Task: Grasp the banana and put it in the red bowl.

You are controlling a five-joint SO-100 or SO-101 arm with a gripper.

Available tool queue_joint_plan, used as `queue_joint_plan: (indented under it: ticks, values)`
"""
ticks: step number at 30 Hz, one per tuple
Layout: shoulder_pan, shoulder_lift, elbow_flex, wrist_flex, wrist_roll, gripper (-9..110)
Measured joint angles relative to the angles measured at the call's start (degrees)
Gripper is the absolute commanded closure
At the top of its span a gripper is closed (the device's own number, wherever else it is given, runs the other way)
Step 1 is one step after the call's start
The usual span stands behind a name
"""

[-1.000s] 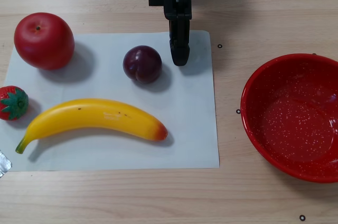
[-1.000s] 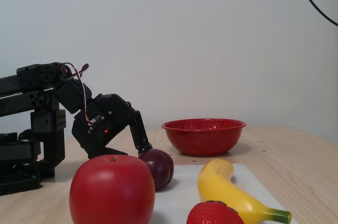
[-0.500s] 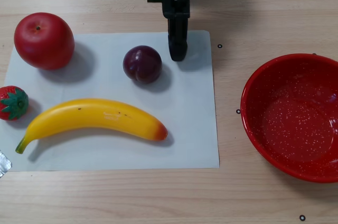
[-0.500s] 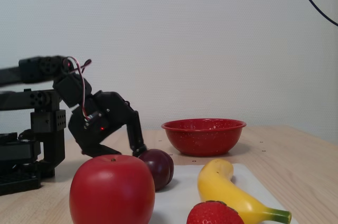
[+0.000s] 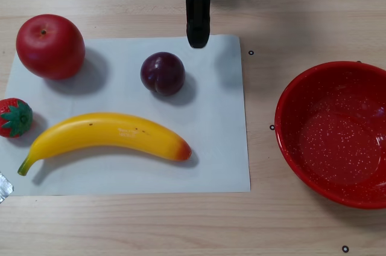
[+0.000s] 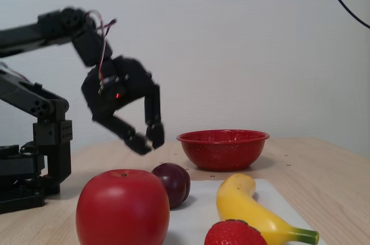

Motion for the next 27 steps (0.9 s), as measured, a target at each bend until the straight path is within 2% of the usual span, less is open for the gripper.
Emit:
queue_joint_plan:
  ticks: [10,17,27]
  values:
    - [-5.7,-24.9,-30.1,13.4,2.2,101]
    - [-9.1,-35.0,-42.4,15.8,10.4,101]
    - [-13.5,-48.8,-57.4,18.7,12.8,101]
